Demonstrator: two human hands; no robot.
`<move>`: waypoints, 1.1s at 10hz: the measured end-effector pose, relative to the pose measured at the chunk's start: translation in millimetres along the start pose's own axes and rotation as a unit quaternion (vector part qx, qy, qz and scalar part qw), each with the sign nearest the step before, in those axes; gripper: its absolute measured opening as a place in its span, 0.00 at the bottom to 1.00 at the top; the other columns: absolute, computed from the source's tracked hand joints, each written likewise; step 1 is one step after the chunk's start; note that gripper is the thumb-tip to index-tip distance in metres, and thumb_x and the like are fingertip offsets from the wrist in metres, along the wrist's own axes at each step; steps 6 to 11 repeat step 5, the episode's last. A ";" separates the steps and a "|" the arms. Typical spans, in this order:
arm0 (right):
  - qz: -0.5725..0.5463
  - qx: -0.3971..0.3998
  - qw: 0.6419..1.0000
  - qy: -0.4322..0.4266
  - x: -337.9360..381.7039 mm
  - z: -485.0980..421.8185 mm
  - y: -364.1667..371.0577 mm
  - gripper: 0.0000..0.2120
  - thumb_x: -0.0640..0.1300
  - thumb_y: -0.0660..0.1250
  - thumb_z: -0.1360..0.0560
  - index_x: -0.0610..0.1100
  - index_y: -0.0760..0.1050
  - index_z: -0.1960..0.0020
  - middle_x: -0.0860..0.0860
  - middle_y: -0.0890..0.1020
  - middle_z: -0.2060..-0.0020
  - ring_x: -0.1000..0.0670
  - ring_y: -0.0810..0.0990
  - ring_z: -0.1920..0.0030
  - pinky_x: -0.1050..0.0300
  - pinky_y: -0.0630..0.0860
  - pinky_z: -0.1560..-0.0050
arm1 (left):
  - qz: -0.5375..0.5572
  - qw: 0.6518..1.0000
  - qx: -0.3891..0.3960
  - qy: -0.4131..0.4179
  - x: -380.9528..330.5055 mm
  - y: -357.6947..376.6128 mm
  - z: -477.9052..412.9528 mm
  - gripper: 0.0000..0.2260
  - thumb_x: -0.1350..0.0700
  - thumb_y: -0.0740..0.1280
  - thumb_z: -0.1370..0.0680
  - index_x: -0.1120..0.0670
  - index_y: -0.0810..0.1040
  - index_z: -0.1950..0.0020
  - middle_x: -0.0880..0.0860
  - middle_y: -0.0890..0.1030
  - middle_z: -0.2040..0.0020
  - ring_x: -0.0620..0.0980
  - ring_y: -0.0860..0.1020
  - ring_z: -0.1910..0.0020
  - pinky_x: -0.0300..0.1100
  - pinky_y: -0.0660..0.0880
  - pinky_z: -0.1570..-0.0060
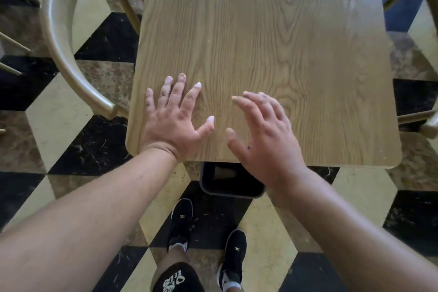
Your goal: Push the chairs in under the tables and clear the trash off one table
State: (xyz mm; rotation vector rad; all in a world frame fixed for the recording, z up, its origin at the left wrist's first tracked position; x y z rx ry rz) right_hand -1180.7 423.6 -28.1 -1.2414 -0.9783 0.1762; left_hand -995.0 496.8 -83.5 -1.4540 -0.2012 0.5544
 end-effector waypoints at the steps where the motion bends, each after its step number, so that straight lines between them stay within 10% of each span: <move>1: 0.067 0.057 0.991 0.097 -33.4 -23.9 12.5 0.36 0.64 0.61 0.18 0.52 0.54 0.16 0.45 0.57 0.16 0.40 0.46 0.15 0.38 0.44 0.17 | -0.013 1.000 0.006 0.005 1.2 3.0 1.2 0.37 0.28 0.51 0.20 0.44 0.54 0.14 0.52 0.49 0.13 0.53 0.42 0.15 0.66 0.40 0.20; 3: 0.156 0.148 0.970 0.117 -41.8 -28.0 15.9 0.37 0.66 0.52 0.17 0.51 0.48 0.14 0.46 0.47 0.14 0.41 0.39 0.15 0.38 0.38 0.18 | -0.051 0.997 0.051 0.006 -3.2 2.6 0.4 0.37 0.29 0.46 0.20 0.45 0.49 0.14 0.55 0.46 0.13 0.55 0.41 0.15 0.66 0.39 0.20; 5: 0.154 0.078 0.970 0.174 -45.7 -4.2 -60.3 0.39 0.69 0.54 0.19 0.53 0.47 0.14 0.46 0.50 0.14 0.42 0.42 0.15 0.38 0.41 0.17 | -0.079 0.980 0.181 0.024 -44.0 -37.5 -24.4 0.43 0.25 0.45 0.22 0.51 0.51 0.16 0.57 0.51 0.15 0.60 0.48 0.17 0.63 0.46 0.19; 11: 0.154 0.078 0.970 0.174 -45.7 -4.2 -60.3 0.39 0.69 0.54 0.19 0.53 0.47 0.14 0.46 0.50 0.14 0.42 0.42 0.15 0.38 0.41 0.17 | -0.079 0.980 0.181 0.024 -44.0 -37.5 -24.4 0.43 0.25 0.45 0.22 0.51 0.51 0.16 0.57 0.51 0.15 0.60 0.48 0.17 0.63 0.46 0.19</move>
Point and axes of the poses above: each hand's wrist, its own z-axis away from the middle knuckle, its own y-axis out of the palm, x = y × z, the point moved 6 cm from there along -z, towards the middle knuckle
